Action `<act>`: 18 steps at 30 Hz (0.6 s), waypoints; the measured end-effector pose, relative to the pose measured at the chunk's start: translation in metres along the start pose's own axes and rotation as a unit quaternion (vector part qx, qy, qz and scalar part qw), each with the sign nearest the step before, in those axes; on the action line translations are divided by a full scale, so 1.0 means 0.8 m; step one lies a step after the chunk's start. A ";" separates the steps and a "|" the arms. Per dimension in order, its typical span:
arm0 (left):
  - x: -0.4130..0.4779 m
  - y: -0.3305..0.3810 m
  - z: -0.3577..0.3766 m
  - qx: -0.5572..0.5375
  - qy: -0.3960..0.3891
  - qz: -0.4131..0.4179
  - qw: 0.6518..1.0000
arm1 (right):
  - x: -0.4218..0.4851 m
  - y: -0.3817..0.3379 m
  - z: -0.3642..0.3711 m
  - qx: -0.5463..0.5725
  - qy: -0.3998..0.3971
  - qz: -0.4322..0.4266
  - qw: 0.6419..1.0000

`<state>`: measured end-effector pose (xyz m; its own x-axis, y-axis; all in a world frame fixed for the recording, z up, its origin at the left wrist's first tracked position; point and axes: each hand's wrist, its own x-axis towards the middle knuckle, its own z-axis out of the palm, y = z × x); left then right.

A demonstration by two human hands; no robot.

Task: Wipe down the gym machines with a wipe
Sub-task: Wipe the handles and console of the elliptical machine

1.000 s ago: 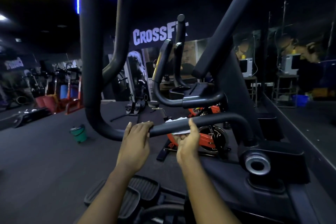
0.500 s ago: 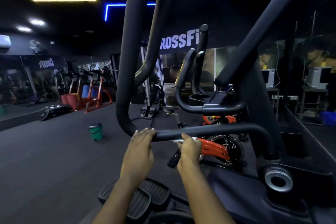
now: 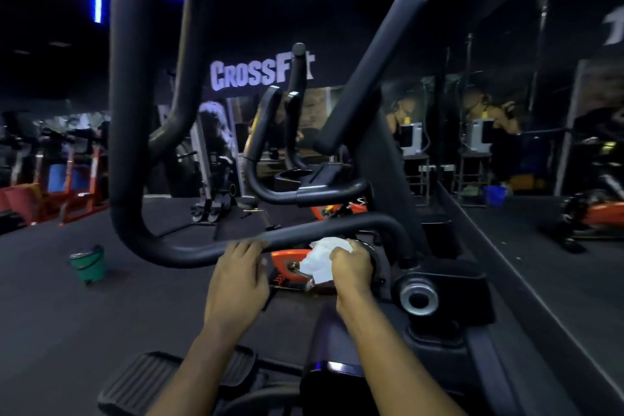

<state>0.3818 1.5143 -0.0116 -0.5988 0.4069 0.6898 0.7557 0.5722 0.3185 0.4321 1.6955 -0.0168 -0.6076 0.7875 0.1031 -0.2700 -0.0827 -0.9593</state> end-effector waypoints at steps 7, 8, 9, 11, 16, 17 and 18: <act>0.019 0.091 0.075 -0.208 -0.131 0.096 0.965 | 0.000 -0.018 -0.113 -0.172 -0.100 -0.034 0.979; 0.023 0.104 0.086 -0.233 -0.155 0.102 0.955 | 0.001 -0.021 -0.132 -0.186 -0.096 -0.039 0.977; 0.028 0.117 0.097 -0.257 -0.178 0.102 0.944 | 0.000 -0.025 -0.150 -0.198 -0.096 -0.041 0.975; 0.033 0.146 0.120 -0.286 -0.238 0.112 0.921 | -0.003 -0.030 -0.191 -0.211 -0.083 -0.039 0.973; 0.032 0.220 0.173 -0.295 -0.292 0.174 0.893 | -0.011 -0.036 -0.294 -0.240 0.012 -0.049 0.969; 0.028 0.239 0.187 -0.298 -0.300 0.180 0.888 | -0.013 -0.037 -0.319 -0.246 0.033 -0.044 0.968; 0.024 0.259 0.199 -0.298 -0.308 0.187 0.884 | -0.013 -0.037 -0.343 -0.248 0.051 -0.038 0.967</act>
<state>0.4845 1.7538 -0.0355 -0.1705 0.9039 0.3923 0.8269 -0.0853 0.5559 0.6510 1.8572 -0.0616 -0.5166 0.8379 0.1763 0.0962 0.2613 -0.9604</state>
